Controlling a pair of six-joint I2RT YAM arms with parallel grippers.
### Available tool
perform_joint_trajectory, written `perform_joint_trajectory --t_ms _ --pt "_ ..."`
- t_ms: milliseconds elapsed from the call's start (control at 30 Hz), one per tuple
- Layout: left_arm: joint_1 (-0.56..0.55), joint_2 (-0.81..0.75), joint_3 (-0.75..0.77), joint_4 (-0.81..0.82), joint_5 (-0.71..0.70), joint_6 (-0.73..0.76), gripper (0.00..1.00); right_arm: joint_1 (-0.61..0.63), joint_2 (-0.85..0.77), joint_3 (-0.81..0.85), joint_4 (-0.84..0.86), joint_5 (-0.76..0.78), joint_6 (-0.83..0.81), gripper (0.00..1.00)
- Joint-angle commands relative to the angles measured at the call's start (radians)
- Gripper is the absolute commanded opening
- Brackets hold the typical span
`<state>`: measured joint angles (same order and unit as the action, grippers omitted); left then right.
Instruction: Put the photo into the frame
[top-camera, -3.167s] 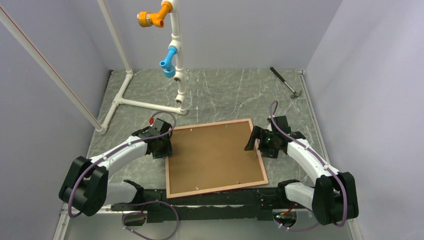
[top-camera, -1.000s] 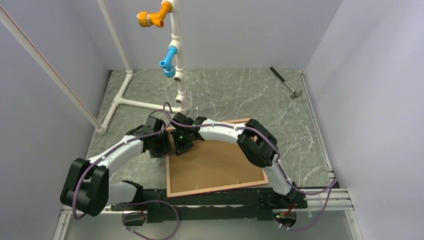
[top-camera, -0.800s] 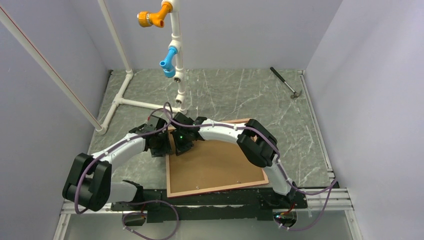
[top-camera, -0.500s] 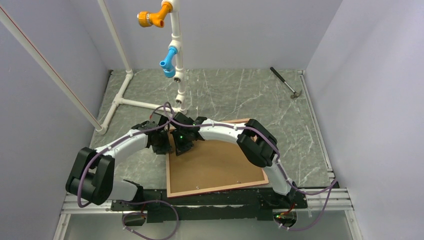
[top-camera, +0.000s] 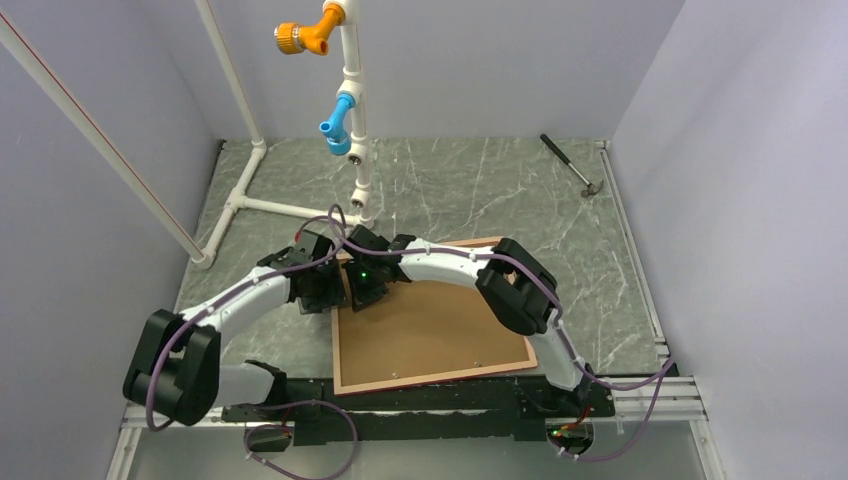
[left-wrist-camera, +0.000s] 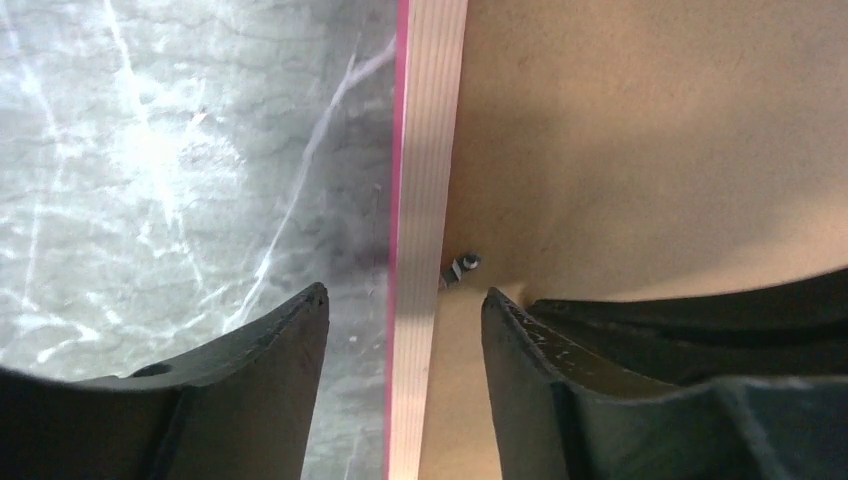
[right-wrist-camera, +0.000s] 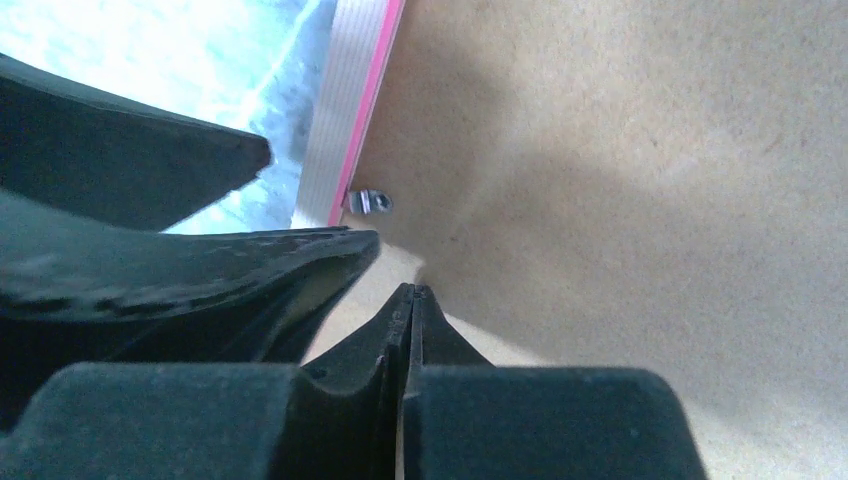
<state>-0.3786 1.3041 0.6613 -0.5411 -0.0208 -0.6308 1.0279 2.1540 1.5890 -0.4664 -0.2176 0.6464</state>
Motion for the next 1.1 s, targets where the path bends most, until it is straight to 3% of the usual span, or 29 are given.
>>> perform_joint_trajectory --t_ms 0,33,200,367,533,767,900,1067 --pt "0.002 -0.129 -0.006 -0.047 -0.010 -0.004 0.65 0.007 -0.077 -0.051 -0.037 0.027 -0.023 0.07" --pt "0.003 -0.153 -0.007 -0.057 -0.002 -0.005 0.67 0.007 -0.102 -0.059 -0.032 0.029 -0.024 0.09" --pt "0.005 -0.266 -0.030 -0.087 0.045 0.011 0.73 0.001 -0.232 -0.116 -0.036 0.074 -0.032 0.39" --pt "0.003 -0.306 -0.081 -0.087 0.119 -0.005 0.71 -0.062 -0.393 -0.251 -0.075 0.133 -0.037 0.58" --pt "-0.003 -0.315 -0.151 -0.039 0.181 -0.036 0.66 -0.257 -0.632 -0.512 -0.116 0.170 -0.040 0.71" --pt "-0.012 -0.259 -0.181 0.031 0.214 -0.062 0.65 -0.662 -0.873 -0.704 -0.203 0.229 -0.090 0.86" --pt "-0.012 -0.205 -0.175 0.077 0.229 -0.065 0.64 -0.803 -0.912 -0.787 -0.181 0.257 -0.097 0.94" --pt "-0.011 -0.146 -0.144 0.101 0.232 -0.072 0.63 -0.891 -0.811 -0.869 -0.105 0.110 -0.128 0.94"
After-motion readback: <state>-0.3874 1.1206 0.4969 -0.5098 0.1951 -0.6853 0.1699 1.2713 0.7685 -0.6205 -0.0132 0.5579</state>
